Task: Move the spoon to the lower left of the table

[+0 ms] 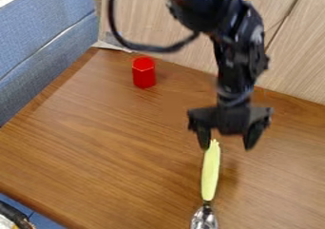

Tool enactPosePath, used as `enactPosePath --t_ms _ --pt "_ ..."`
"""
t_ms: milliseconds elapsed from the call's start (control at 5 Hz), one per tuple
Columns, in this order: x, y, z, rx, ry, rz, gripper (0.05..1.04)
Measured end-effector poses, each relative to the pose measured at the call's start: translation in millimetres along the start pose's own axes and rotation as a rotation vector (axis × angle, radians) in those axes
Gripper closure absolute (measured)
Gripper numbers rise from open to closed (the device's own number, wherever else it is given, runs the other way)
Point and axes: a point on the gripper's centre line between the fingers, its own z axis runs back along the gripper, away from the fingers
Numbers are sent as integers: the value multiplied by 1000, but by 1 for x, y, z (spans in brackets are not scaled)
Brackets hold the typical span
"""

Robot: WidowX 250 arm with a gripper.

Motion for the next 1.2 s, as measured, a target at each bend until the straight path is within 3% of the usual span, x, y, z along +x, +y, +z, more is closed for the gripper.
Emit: enactPosePath --t_ms 600,800,1200 --pt "14 -6 -21 -102 -30 -3 83" --pt "16 -5 -23 -93 -39 10 132" --pt "15 -4 -24 -94 -42 -7 635"
